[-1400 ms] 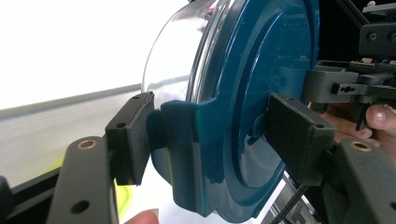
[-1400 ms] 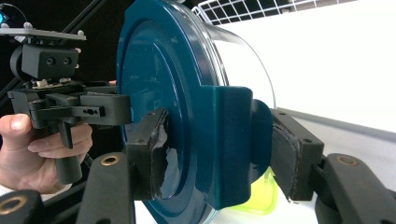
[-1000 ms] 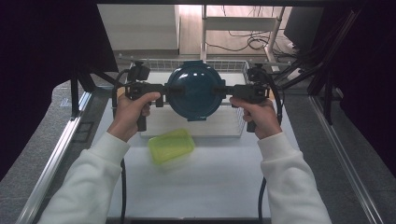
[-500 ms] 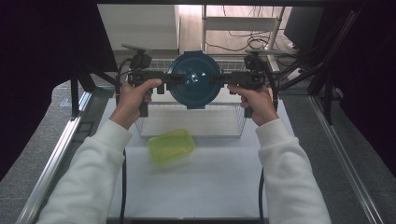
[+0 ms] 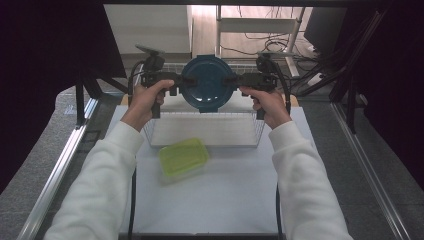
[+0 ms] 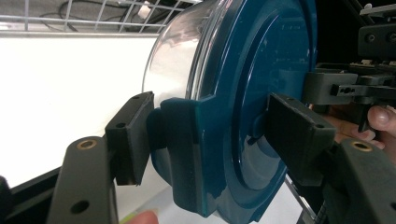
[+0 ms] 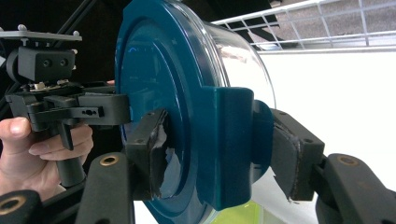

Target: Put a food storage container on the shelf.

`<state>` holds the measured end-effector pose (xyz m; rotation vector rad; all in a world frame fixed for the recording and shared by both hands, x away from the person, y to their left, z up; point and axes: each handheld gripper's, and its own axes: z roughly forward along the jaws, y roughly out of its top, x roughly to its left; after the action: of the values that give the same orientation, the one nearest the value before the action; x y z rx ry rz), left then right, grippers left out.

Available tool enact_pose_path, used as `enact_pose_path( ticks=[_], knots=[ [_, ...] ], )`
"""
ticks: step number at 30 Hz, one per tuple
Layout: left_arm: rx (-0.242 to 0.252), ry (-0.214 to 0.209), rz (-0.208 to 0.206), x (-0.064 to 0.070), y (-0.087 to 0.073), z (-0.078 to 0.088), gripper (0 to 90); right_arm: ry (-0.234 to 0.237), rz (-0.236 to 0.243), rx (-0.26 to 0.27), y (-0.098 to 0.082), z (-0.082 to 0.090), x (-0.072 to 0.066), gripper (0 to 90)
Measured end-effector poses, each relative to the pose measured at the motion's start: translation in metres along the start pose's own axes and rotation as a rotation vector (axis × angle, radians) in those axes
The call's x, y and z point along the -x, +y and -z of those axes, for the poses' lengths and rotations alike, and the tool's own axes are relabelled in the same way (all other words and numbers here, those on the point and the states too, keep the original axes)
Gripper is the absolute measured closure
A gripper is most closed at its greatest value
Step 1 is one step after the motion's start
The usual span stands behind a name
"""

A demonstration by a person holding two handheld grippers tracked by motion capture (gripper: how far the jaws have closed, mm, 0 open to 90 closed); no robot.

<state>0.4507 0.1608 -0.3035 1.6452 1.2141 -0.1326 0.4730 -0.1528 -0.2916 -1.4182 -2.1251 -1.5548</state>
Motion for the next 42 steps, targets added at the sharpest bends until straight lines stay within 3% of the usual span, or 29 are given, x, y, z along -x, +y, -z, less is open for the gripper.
enact_pose_path(
  ticks=[9, 26, 31, 42],
  knots=[
    [-0.008, -0.004, 0.048, -0.009, 0.007, -0.009, 34.1, -0.017, -0.058, -0.013, 0.003, -0.007, 0.008, 40.5],
    [0.012, -0.038, 0.207, -0.037, 0.02, -0.029, 33.5, -0.063, -0.2, -0.039, 0.017, -0.023, 0.023, 35.4],
    [0.029, -0.036, 0.222, -0.04, 0.02, -0.033, 33.5, -0.061, -0.242, -0.034, 0.017, -0.027, 0.028, 33.7],
    [0.059, -0.024, 0.218, -0.039, 0.019, -0.037, 33.0, -0.06, -0.242, -0.029, 0.015, -0.031, 0.033, 29.4]
  ],
)
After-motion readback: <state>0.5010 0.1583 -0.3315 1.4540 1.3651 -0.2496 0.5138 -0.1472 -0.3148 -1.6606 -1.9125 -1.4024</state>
